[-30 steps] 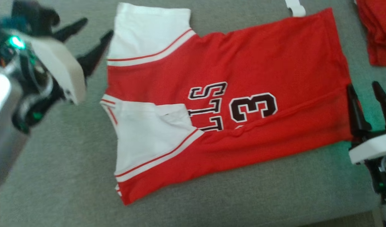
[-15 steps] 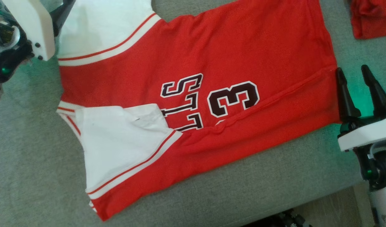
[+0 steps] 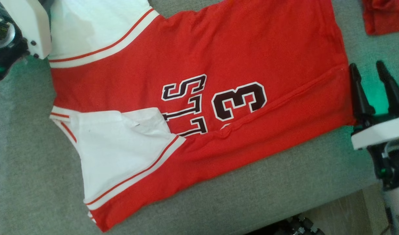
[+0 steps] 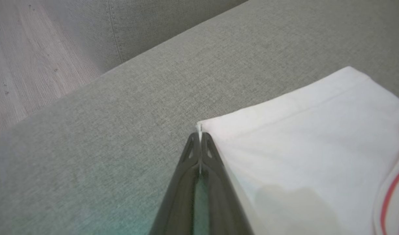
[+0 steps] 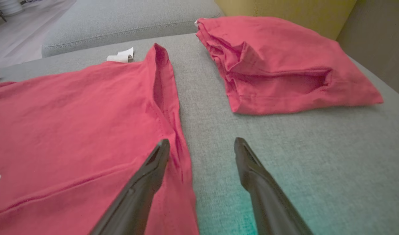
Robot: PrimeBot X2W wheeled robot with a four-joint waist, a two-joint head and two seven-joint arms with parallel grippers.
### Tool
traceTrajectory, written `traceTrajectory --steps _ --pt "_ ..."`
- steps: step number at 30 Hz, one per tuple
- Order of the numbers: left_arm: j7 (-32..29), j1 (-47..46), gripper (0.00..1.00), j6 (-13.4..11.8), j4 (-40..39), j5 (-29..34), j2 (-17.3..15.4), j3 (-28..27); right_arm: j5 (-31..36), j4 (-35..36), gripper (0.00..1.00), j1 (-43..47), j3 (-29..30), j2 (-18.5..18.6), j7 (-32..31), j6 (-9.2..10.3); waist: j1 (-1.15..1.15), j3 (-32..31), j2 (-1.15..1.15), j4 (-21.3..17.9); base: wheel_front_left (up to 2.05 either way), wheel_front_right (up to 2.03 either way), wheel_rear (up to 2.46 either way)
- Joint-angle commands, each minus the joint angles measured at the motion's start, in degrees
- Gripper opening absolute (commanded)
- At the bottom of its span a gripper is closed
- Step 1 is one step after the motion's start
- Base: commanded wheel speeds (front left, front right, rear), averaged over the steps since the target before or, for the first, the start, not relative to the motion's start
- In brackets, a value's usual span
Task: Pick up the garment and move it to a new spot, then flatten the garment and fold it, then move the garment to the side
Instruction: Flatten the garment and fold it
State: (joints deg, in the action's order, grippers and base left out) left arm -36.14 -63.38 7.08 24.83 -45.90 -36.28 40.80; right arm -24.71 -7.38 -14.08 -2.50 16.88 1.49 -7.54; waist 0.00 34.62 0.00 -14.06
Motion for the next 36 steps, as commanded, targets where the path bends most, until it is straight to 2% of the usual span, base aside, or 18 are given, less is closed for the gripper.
traceTrajectory --steps 1,5,10,16,21,25,31,34,36 --pt "0.7 -2.6 0.00 0.0 -0.8 0.2 -2.6 -1.7 -0.1 1.6 1.00 -1.3 -0.4 2.1 -0.1 0.05 0.00 0.3 0.00 0.2 0.00 0.00 0.00" --pt "2.7 -3.7 0.00 0.2 -0.8 0.5 -2.6 -1.1 -0.1 2.0 1.00 -4.7 -1.3 3.4 -1.3 0.05 0.00 0.6 0.00 0.6 0.00 0.00 0.00" --pt "4.6 -4.8 0.00 0.3 -0.5 1.2 -2.8 0.0 -2.6 0.8 1.00 -10.7 -3.9 4.8 -6.0 0.05 0.00 0.5 0.00 1.1 0.00 0.00 0.00" --pt "6.2 -6.5 0.00 0.4 -0.9 0.7 -2.6 2.7 -11.1 -5.3 1.00 -23.5 -9.2 6.8 -20.2 0.05 0.00 0.2 0.00 3.0 0.00 0.00 0.00" --pt "7.1 -8.3 0.00 0.4 -2.1 0.1 -2.9 4.7 -13.0 -11.2 1.00 -30.5 -10.8 6.8 -26.5 0.05 0.00 0.7 0.00 4.4 0.00 0.00 0.00" --pt "7.5 -9.4 0.00 0.4 -2.6 -0.5 -3.1 6.0 -13.1 -15.5 1.00 -34.3 -12.2 6.1 -28.4 0.05 0.00 1.2 0.00 5.3 0.00 0.00 0.00" --pt "8.4 -10.8 0.00 0.4 -2.8 -1.2 -3.3 7.7 -14.1 -20.0 1.00 -38.0 -13.8 5.6 -26.0 0.05 0.00 1.6 0.00 6.0 0.00 0.00 0.00" --pt "8.9 -11.3 0.00 0.4 -2.6 -1.5 -3.4 8.5 -14.6 -21.7 0.82 -39.1 -14.8 5.9 -24.2 0.05 0.00 1.5 0.00 6.3 0.00 0.00 0.00" --pt "9.2 -11.5 0.00 0.4 -2.4 -1.8 -3.5 9.0 -15.1 -22.7 0.56 -39.6 -15.4 6.2 -23.1 0.05 0.00 1.5 0.00 6.4 0.00 0.00 0.00"
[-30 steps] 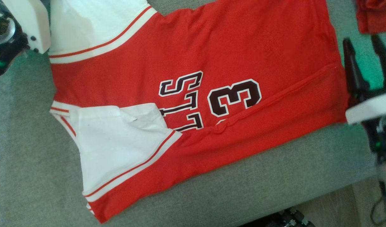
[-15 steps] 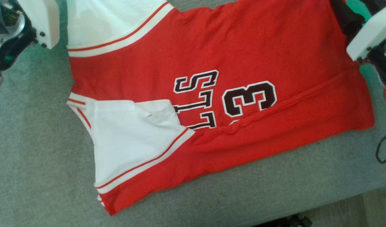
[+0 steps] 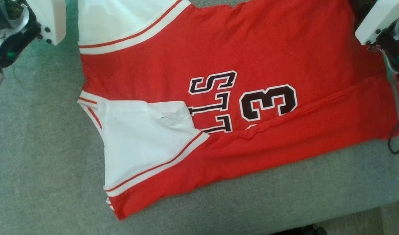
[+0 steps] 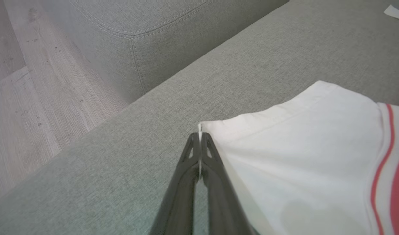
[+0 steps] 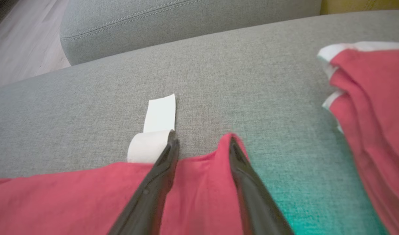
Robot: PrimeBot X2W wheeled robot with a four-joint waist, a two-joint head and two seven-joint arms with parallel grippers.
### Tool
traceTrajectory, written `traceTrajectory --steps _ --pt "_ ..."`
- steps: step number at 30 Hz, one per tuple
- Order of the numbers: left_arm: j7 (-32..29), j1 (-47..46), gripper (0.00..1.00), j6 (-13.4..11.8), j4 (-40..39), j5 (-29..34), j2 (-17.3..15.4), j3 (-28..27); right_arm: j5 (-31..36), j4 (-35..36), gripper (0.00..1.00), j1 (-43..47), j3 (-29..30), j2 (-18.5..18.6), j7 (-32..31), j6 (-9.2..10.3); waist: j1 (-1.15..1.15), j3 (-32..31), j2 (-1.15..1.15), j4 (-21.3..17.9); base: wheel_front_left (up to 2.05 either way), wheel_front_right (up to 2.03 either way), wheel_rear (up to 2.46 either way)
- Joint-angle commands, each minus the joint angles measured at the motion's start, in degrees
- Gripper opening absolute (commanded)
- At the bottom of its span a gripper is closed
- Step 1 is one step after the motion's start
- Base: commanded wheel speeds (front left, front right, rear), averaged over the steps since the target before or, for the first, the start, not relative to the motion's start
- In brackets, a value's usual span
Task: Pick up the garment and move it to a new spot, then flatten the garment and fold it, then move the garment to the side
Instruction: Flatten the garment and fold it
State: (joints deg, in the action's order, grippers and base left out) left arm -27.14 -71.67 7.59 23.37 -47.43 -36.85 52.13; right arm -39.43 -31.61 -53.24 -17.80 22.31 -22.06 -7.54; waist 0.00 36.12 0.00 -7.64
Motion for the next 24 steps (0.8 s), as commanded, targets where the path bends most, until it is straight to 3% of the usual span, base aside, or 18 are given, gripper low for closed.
traceTrajectory --steps 1,4,10,24 --pt "0.4 -3.3 0.00 -0.1 -0.9 -0.3 -3.0 -2.1 -0.5 1.1 0.47 -0.7 -0.3 1.0 1.1 0.05 0.00 0.0 0.00 0.1 0.00 0.00 0.00" --pt "1.1 -3.6 0.00 -0.1 -0.5 -0.6 -3.0 -1.5 -1.0 -0.1 0.02 -1.2 -1.2 1.4 2.4 0.05 0.00 -0.2 0.00 0.3 0.00 0.00 0.00" --pt "4.2 -4.5 0.00 -0.1 -0.6 0.1 -3.6 0.1 -1.6 -2.1 0.00 -2.7 -2.1 2.1 5.5 0.05 0.00 -0.4 0.00 0.6 0.00 0.00 0.00" --pt "26.2 -9.8 0.00 -0.1 2.7 6.2 -3.1 -0.4 -6.8 -2.2 0.00 -5.1 0.0 3.8 13.8 0.05 0.00 -2.9 0.00 1.9 0.00 0.00 0.00"
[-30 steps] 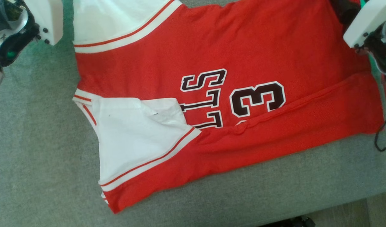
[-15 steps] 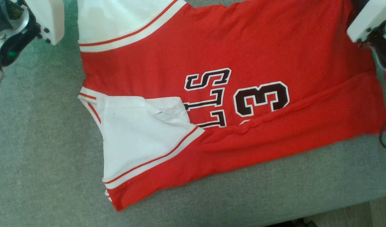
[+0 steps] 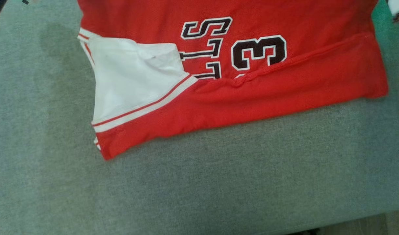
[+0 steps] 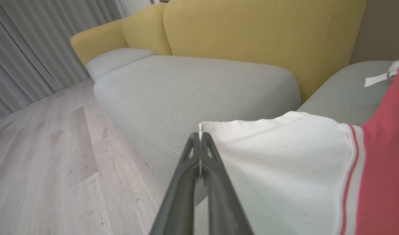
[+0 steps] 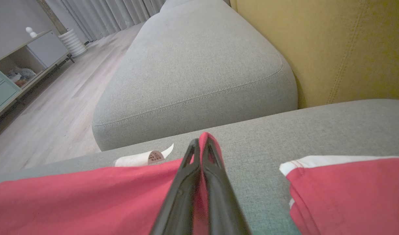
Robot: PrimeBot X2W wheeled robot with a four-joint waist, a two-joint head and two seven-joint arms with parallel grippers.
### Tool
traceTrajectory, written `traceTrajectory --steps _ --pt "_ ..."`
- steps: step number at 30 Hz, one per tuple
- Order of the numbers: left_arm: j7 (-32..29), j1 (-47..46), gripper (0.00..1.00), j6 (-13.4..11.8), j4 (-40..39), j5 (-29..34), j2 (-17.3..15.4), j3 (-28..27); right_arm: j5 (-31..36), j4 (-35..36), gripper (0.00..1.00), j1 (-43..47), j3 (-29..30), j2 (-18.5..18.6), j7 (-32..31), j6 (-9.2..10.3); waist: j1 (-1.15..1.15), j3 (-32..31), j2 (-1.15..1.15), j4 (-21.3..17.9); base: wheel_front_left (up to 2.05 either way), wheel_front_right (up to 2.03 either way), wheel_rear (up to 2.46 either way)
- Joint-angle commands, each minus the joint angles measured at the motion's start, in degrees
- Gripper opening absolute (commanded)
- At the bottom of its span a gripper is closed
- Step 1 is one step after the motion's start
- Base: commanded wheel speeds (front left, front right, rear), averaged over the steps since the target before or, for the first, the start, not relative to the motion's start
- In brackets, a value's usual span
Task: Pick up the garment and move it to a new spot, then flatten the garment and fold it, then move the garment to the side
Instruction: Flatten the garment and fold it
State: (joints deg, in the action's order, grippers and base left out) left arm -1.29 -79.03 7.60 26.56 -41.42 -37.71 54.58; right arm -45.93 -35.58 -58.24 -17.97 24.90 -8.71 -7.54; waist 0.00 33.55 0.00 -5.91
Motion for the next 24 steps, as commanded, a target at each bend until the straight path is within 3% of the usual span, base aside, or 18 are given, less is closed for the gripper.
traceTrajectory --steps 1,11,24 --pt "1.2 -2.0 0.00 -0.1 -0.4 -0.1 -2.2 -2.7 -0.7 1.9 0.00 0.3 0.0 1.3 0.6 0.05 0.00 -0.8 0.00 0.3 0.00 0.00 0.00" --pt "7.6 9.0 0.00 -1.1 -8.7 -2.8 -5.6 0.6 -3.3 6.7 0.00 10.1 -1.3 5.4 3.7 0.05 0.00 -4.8 0.00 3.0 0.00 0.00 0.00" --pt "12.6 28.7 0.00 -11.6 -26.6 -3.9 -12.9 3.3 -4.2 11.1 0.00 24.9 1.2 8.3 7.4 0.05 0.00 -10.0 0.00 4.7 0.00 0.00 0.00"
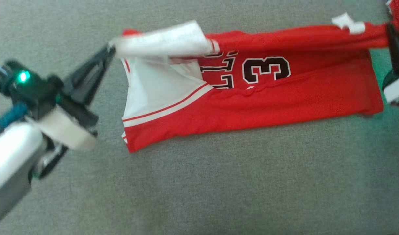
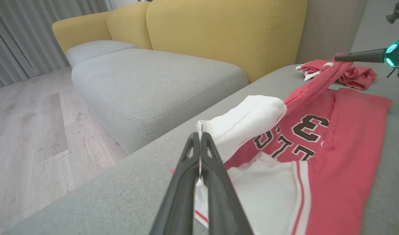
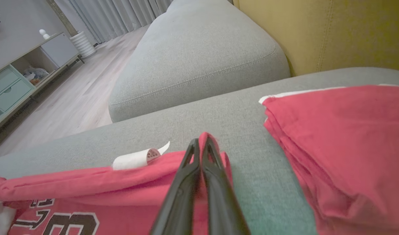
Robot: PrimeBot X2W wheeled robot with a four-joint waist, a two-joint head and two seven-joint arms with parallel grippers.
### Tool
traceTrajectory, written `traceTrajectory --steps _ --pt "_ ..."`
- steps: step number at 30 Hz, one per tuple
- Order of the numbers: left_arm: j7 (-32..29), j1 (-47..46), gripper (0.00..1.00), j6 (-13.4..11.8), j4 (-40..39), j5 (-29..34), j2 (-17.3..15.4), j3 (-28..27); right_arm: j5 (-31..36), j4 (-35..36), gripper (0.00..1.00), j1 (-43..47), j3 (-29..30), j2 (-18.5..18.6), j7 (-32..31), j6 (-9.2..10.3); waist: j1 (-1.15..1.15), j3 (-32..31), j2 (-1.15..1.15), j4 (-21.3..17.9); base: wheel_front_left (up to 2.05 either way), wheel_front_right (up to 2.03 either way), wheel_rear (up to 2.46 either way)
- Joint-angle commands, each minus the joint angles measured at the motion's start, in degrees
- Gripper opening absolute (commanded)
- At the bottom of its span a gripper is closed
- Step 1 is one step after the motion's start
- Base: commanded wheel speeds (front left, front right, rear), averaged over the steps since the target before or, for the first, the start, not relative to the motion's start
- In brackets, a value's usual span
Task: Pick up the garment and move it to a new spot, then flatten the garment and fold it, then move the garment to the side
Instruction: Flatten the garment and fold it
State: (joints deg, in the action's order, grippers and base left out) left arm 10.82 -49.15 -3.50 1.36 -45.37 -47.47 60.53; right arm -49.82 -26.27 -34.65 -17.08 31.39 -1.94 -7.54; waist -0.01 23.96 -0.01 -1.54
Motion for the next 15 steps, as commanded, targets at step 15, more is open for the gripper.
traceTrajectory --steps 15 --pt "3.2 12.8 0.00 -7.6 -7.3 -2.0 -1.2 0.3 1.5 3.0 0.11 11.7 3.1 -0.2 1.3 0.05 0.01 -1.9 0.01 1.4 0.00 0.00 0.00"
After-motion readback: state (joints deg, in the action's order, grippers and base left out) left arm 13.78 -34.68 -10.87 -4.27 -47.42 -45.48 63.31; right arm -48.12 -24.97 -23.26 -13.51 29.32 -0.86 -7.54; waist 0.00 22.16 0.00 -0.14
